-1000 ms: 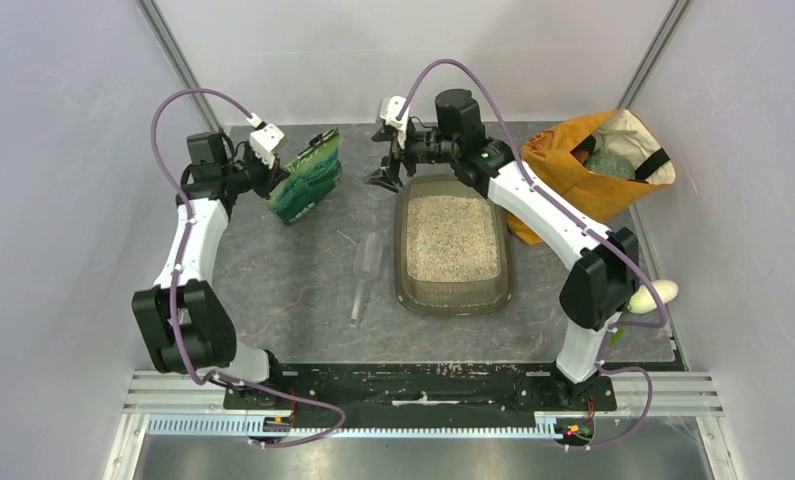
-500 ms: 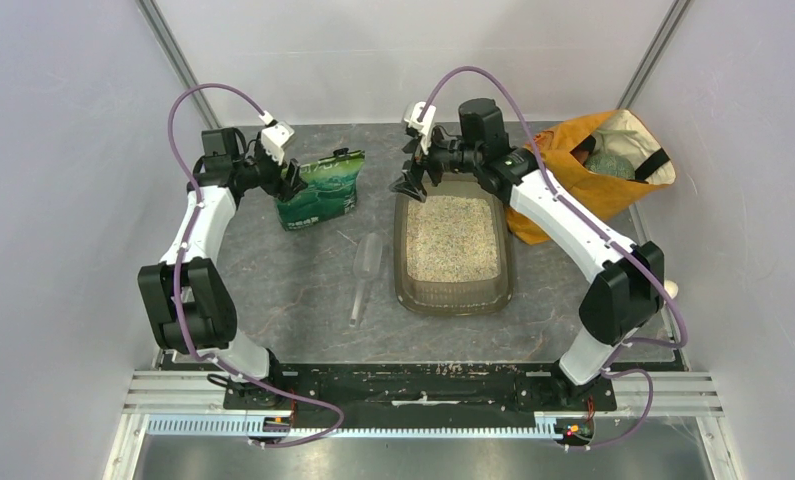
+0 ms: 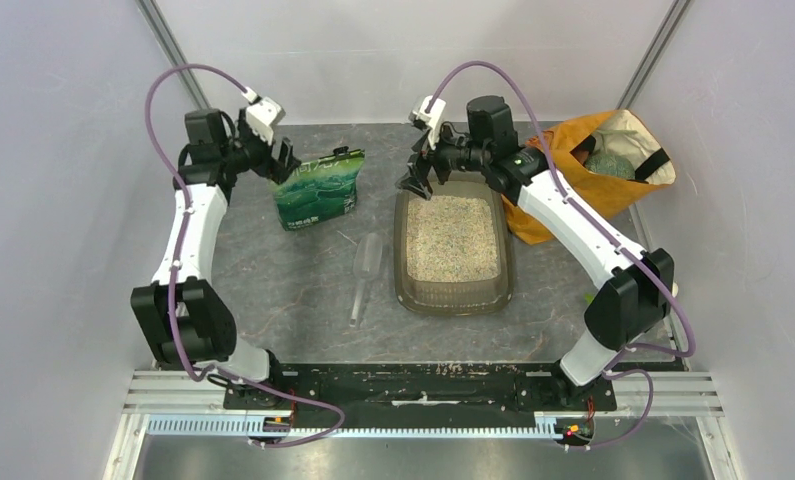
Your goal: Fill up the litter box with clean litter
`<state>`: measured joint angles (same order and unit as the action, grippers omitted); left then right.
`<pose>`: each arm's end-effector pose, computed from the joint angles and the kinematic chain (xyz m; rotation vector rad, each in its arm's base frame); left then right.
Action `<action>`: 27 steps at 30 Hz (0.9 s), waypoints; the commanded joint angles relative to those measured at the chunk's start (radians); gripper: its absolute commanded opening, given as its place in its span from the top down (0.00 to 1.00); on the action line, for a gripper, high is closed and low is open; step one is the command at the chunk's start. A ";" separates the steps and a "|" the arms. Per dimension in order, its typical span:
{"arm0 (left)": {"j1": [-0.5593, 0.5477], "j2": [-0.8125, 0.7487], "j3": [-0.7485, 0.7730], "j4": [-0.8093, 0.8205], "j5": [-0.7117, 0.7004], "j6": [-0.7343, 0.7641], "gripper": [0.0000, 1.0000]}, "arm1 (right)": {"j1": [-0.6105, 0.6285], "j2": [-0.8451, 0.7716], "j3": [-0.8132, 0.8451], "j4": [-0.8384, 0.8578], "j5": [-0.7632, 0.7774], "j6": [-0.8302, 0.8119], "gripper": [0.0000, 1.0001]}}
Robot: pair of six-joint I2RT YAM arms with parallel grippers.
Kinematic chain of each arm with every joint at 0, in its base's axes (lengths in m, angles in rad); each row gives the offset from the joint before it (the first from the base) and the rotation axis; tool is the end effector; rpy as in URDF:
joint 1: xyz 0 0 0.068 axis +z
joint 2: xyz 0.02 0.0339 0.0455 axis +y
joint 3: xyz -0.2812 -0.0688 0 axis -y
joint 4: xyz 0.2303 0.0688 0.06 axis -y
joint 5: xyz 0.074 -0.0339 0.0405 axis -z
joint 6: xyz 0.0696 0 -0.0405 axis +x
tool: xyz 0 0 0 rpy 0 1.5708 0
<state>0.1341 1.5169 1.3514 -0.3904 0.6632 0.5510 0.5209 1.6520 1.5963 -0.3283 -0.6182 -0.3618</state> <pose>0.3539 0.0045 0.3475 0.7783 1.8532 -0.2715 0.3245 0.2327 0.3919 -1.1822 1.5438 0.7070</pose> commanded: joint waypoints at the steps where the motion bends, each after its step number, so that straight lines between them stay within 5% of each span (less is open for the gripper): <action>1: 0.003 -0.075 0.149 0.002 -0.089 -0.143 0.14 | -0.032 -0.038 0.078 0.008 0.052 0.112 0.03; 8: -0.001 -0.136 0.264 -0.206 -0.076 -0.188 0.12 | -0.108 -0.096 0.086 -0.031 0.144 0.286 0.03; 12: -0.032 -0.191 0.247 -0.313 -0.179 -0.210 0.12 | -0.179 -0.184 0.029 -0.092 0.190 0.404 0.03; 27: -0.192 -0.517 -0.262 -0.402 -0.608 -0.382 0.10 | -0.273 -0.802 -0.533 -0.396 0.526 0.550 0.03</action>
<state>-0.0483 1.0485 1.1999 -0.7799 0.1883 0.2432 0.2520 0.9413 1.1725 -0.6296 -0.1959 0.1246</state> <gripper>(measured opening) 0.895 0.968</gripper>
